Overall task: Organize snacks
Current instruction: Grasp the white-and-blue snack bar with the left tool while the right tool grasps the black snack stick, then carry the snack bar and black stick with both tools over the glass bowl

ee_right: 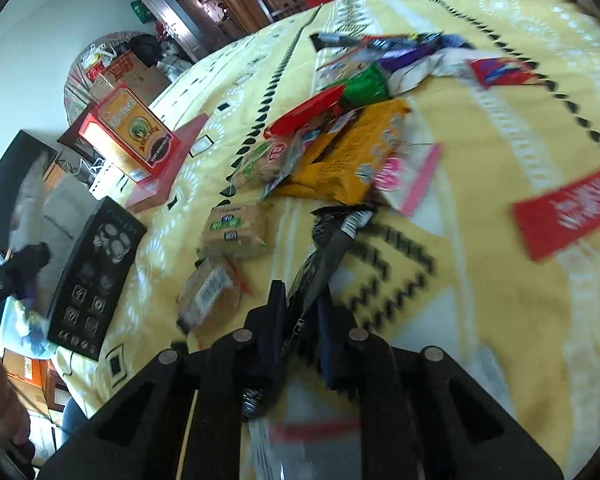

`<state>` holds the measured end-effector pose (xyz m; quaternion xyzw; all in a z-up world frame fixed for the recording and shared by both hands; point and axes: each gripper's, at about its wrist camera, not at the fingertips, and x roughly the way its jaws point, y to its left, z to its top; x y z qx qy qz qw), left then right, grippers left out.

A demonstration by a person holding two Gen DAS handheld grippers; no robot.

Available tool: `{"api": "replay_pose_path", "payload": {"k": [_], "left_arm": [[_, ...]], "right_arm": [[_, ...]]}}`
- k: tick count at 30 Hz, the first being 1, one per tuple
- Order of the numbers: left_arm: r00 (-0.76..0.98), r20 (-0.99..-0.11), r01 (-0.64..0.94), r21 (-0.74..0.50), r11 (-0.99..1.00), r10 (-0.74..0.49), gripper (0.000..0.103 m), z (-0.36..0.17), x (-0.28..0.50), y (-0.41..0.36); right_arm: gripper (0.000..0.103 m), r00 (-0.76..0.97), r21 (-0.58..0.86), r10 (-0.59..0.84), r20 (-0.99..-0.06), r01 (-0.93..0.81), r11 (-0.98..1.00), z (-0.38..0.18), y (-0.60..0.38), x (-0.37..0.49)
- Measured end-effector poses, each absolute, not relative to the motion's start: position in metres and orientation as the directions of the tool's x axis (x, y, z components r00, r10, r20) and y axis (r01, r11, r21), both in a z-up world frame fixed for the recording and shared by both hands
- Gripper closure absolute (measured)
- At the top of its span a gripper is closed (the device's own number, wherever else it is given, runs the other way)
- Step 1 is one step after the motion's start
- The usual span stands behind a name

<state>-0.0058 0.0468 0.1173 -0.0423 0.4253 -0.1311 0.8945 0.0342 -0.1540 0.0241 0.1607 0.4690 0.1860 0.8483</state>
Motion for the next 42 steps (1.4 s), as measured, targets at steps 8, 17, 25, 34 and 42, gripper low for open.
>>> {"api": "replay_pose_path", "payload": {"k": [8,17,25,34,42], "left_arm": [[0.622,-0.733,0.197,-0.192,0.961,-0.274,0.075,0.126,-0.013,0.039],[0.707,-0.669,0.159,-0.165,0.973,-0.229,0.075,0.162,-0.027,0.061],[0.767,-0.628,0.051,-0.147,0.988,-0.133,0.075,0.194,-0.041,0.111],[0.809,-0.586,-0.165,-0.138,0.977,0.054,0.075,0.225,-0.067,0.210],[0.772,-0.596,-0.376,-0.152,0.914,0.219,0.075,0.222,-0.100,0.294]], "right_arm": [[0.094,0.593,0.423,0.458,-0.663,-0.208,0.882,0.083,-0.176,-0.002],[0.094,0.690,0.385,0.464,-0.555,-0.281,0.879,0.156,-0.169,-0.003],[0.094,0.712,0.347,0.534,-0.455,-0.411,0.843,0.227,-0.120,0.006],[0.094,0.616,0.327,0.691,-0.378,-0.609,0.723,0.287,-0.009,0.010],[0.094,0.466,0.325,0.802,-0.373,-0.744,0.583,0.308,0.115,-0.002]]}}
